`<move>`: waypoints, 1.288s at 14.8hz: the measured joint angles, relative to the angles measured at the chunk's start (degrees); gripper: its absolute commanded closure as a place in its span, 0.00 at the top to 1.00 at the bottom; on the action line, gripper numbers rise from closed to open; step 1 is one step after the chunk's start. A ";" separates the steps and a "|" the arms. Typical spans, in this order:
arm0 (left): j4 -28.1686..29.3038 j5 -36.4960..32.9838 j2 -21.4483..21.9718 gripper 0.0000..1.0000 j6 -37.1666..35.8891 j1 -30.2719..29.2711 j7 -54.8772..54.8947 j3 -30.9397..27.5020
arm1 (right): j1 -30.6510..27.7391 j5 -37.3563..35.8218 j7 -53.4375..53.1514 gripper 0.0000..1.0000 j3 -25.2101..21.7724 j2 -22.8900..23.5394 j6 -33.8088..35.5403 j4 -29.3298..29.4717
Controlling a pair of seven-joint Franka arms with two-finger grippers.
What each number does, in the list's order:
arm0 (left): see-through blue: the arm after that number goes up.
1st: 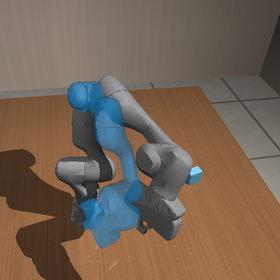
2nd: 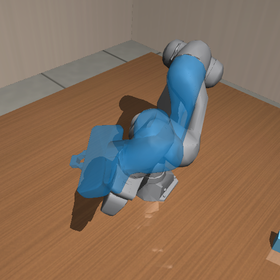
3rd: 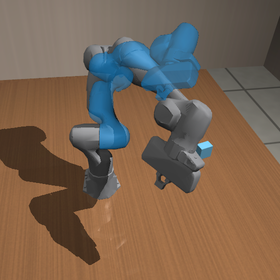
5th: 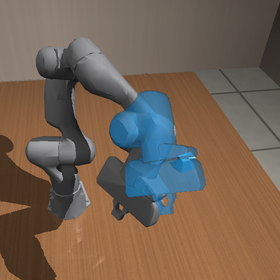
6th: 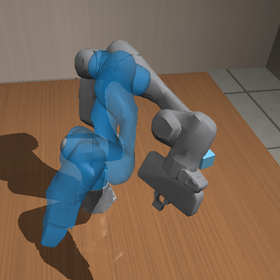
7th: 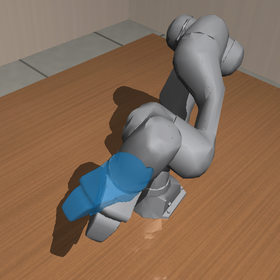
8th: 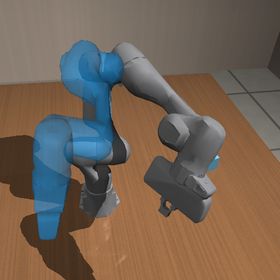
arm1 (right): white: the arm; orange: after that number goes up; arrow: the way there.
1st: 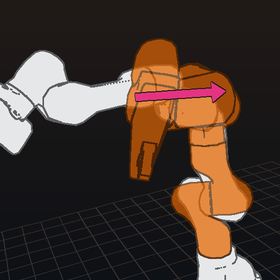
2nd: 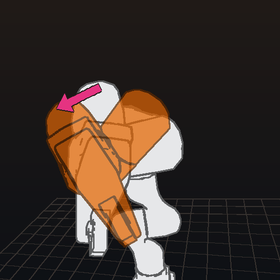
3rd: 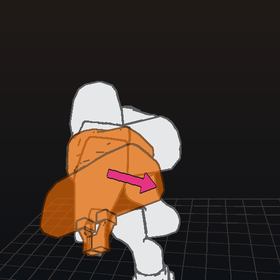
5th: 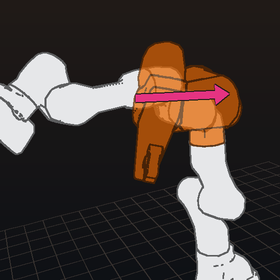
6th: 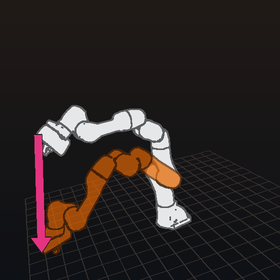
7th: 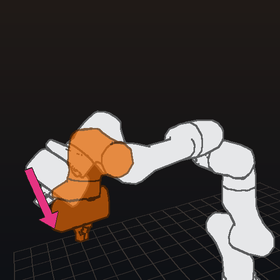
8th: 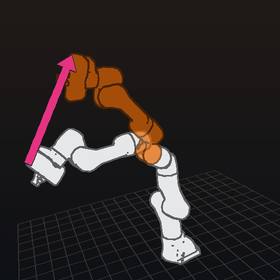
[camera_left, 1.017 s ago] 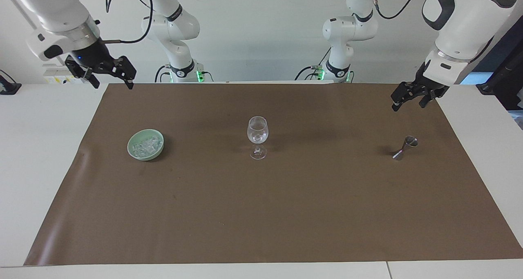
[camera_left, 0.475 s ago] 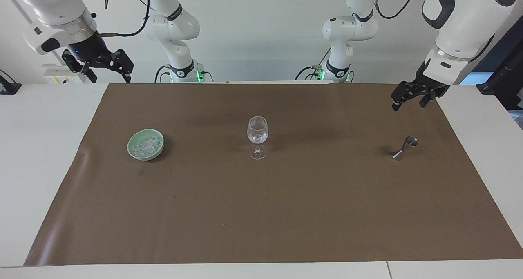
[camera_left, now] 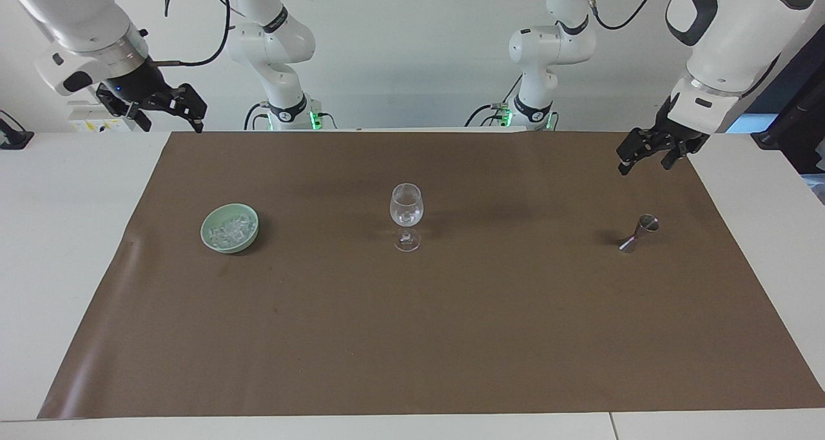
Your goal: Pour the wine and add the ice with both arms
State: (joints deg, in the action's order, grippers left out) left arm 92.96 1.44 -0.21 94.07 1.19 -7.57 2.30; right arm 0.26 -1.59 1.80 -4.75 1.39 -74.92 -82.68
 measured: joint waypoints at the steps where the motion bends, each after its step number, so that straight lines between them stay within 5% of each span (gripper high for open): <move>1: 0.00 0.00 -0.05 1.00 -0.02 0.00 -0.04 0.00 | -0.02 0.00 0.33 1.00 -0.09 0.04 0.00 -0.01; 19: 0.00 0.00 -0.38 1.00 -1.51 1.05 -0.86 0.18 | -0.21 0.01 1.13 1.00 -0.29 0.09 -3.68 -2.70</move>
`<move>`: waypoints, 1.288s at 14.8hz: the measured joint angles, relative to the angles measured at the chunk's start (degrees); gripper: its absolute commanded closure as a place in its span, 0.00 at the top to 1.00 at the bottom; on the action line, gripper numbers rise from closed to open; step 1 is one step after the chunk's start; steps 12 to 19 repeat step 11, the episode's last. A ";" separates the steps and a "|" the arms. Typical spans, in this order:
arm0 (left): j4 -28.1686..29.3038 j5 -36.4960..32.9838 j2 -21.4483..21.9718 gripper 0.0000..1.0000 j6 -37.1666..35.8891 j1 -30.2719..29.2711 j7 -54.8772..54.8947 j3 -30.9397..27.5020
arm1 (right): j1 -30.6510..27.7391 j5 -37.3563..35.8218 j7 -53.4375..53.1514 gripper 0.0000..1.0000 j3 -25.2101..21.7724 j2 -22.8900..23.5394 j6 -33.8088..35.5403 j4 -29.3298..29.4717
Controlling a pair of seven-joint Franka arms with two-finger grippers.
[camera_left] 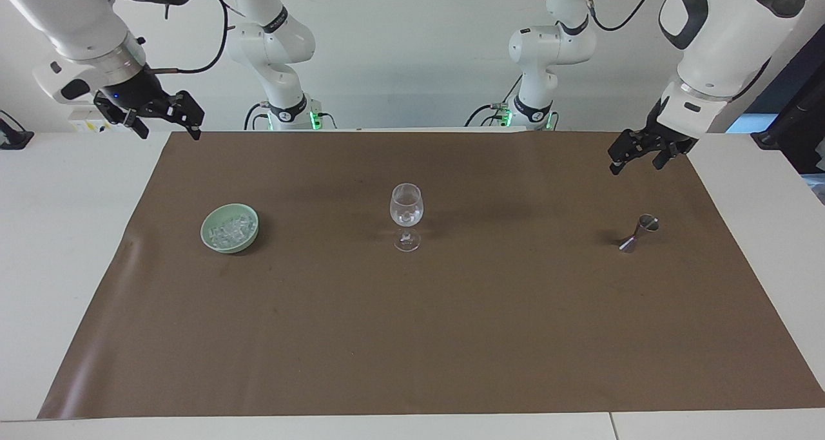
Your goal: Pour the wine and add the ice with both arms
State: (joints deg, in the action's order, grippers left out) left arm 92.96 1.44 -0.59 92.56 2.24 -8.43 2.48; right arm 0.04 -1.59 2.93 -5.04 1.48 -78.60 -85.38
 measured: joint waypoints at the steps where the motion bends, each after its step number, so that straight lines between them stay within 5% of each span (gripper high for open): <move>1: 0.00 0.00 -0.03 1.00 -0.02 0.00 0.00 0.00 | 0.00 0.00 0.00 1.00 0.00 -0.02 -0.28 -0.48; 19: -0.05 0.00 0.21 1.00 -0.06 0.01 -0.03 -0.01 | 0.00 0.02 0.00 1.00 0.00 -0.33 -0.35 -0.70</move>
